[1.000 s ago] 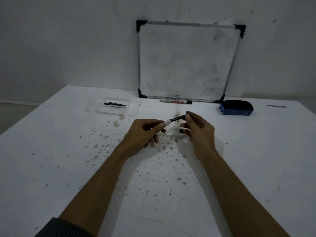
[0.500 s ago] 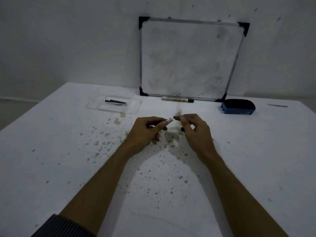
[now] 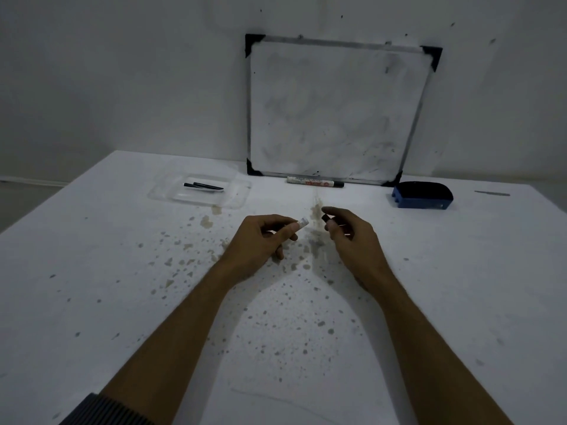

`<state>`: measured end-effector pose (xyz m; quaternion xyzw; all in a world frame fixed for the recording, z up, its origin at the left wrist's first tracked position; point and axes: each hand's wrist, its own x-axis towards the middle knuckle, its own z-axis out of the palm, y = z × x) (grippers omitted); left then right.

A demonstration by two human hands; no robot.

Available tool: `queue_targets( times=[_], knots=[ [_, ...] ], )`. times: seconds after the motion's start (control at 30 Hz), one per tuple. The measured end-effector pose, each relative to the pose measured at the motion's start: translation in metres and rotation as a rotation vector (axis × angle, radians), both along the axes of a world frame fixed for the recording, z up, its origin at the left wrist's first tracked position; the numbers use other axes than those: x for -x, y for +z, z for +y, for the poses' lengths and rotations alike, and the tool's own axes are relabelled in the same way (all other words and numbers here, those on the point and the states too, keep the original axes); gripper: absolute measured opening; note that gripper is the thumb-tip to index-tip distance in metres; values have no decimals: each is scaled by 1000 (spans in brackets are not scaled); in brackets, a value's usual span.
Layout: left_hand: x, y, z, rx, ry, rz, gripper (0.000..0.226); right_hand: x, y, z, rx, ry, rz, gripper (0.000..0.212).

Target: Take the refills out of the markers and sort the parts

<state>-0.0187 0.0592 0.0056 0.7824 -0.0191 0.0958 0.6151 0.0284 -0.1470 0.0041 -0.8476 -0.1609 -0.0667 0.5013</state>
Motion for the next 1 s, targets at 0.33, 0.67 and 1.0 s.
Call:
queue_targets(
  times=[0.33,0.67,1.0],
  knots=[
    [3,3,0,-10,-29,-4,25,6,5,3,-190,109,90,25],
    [3,0,2,-58,-28,-20,28,10,9,4,-262,107,88,25],
    [4,-3,0,-80,3,-56,26,13,6,7,-153,149,56,27]
  ],
)
